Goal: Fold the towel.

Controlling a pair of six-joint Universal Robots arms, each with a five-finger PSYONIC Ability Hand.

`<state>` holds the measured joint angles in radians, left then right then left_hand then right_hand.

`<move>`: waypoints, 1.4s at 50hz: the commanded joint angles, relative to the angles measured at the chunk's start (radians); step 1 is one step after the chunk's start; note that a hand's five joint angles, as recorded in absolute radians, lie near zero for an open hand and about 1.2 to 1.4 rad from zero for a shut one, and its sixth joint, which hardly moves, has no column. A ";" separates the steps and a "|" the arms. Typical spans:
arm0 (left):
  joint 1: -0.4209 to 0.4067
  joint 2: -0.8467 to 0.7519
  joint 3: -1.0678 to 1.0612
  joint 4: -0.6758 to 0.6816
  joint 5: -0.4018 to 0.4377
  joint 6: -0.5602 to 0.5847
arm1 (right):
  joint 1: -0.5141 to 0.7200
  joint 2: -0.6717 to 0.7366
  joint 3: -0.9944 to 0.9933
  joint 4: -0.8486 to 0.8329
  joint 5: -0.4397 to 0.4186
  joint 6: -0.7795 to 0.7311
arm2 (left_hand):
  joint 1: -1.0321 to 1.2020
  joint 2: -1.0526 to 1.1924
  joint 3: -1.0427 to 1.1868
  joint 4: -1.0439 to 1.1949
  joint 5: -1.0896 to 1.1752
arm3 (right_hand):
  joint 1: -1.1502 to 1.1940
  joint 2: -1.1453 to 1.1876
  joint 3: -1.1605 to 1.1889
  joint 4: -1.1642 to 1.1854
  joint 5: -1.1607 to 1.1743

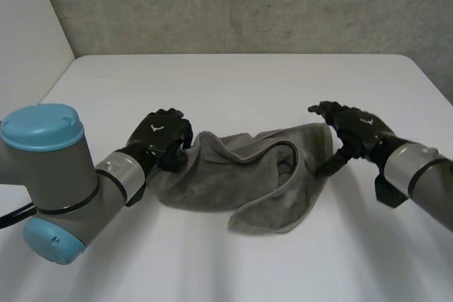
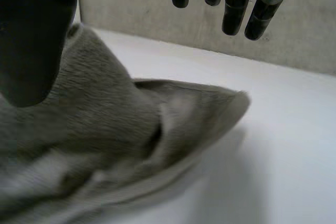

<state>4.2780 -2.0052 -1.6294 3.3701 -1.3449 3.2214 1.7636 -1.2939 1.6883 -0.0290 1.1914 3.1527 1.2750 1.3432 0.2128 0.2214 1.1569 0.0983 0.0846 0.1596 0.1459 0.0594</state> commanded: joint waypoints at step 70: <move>0.028 0.138 -0.069 0.002 -0.031 -0.005 | 0.076 0.062 0.091 -0.198 -0.006 -0.175 | 0.121 0.053 -0.038 -0.047 0.065 | -0.098 -0.085 0.015 0.029 -0.059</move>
<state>4.3187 -1.8412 -1.7000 3.3702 -1.3742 3.2143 1.8399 -1.1929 1.6248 -0.0656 1.1630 2.9717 1.2762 1.3432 0.2128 0.2214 1.1570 0.0972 0.0834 0.1597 0.1459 0.0586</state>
